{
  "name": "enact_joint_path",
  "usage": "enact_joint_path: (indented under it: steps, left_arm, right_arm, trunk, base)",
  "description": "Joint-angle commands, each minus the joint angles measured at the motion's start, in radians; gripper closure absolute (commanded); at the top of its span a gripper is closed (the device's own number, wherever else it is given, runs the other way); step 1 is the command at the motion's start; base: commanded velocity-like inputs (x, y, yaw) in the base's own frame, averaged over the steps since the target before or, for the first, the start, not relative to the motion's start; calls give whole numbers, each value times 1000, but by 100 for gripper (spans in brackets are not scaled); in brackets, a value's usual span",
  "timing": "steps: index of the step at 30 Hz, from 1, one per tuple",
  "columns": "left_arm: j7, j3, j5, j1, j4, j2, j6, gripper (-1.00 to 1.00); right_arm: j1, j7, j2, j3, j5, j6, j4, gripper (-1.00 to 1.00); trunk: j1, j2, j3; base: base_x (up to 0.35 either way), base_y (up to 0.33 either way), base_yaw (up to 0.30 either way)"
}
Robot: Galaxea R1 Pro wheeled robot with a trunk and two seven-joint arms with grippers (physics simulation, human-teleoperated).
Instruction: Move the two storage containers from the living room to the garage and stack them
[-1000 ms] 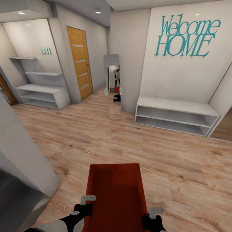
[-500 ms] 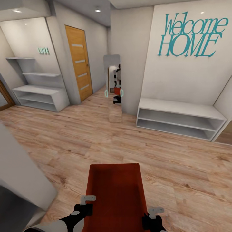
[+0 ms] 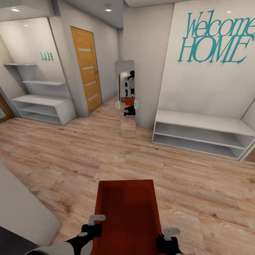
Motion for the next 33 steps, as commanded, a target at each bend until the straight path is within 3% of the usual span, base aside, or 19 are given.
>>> enact_joint_path:
  steps: [1,33]
  left_arm:
    - [-6,25,-15,-3,3,-1,-5,100]
    - [-6,25,-15,-3,3,-1,-5,100]
  right_arm:
    - [0,2,-12,24,35,-3,3,100]
    - [0,3,-12,24,35,-3,3,100]
  trunk:
    - [1,-2,-2]
    - [1,-2,-15]
  base:
    - [316,99,0]
    - [316,98,0]
